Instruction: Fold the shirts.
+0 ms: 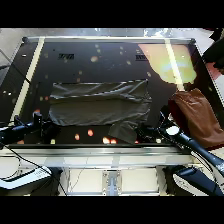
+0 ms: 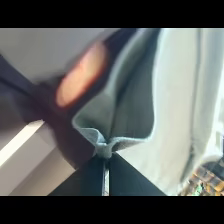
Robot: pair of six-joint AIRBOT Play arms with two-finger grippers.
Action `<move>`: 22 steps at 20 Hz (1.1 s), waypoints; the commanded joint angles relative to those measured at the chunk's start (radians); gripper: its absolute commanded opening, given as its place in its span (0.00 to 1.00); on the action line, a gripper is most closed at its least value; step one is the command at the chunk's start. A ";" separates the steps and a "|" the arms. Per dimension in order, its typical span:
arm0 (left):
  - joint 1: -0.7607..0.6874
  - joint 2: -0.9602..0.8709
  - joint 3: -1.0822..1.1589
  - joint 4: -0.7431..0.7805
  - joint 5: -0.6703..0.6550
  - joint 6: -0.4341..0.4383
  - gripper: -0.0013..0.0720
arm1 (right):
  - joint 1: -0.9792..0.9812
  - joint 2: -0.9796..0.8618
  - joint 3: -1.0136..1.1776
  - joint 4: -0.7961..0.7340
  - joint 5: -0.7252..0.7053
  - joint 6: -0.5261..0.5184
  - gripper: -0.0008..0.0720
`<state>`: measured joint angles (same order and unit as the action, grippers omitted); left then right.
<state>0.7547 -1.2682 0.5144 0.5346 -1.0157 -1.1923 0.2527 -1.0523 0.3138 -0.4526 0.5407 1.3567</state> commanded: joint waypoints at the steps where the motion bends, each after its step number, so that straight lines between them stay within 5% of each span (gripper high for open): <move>1: 0.031 0.095 0.013 -0.011 -0.067 0.045 0.03 | 0.018 0.054 0.059 -0.004 0.076 -0.065 0.03; 5: 0.132 0.330 0.017 0.018 -0.135 0.048 0.03 | 0.018 0.200 0.174 -0.079 0.223 -0.047 0.03; 10: 0.078 0.455 0.042 0.182 -0.152 0.039 0.03 | 0.018 0.229 0.387 -0.136 0.229 -0.035 0.03; 15: 0.008 0.355 0.227 0.319 -0.104 -0.016 0.03 | 0.013 0.117 0.556 -0.465 0.188 0.075 0.03; 17: -0.072 0.247 0.341 0.380 -0.103 -0.020 0.03 | 0.013 -0.002 0.600 -0.483 0.138 0.070 0.02; 22: -0.299 -0.023 0.585 0.702 -0.023 -0.197 0.03 | -0.033 -0.331 0.816 -0.572 0.098 0.071 0.03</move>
<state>0.5640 -1.1584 0.9710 1.0431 -1.0924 -1.2915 0.2470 -1.2285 1.0195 -0.9604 0.6643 1.4181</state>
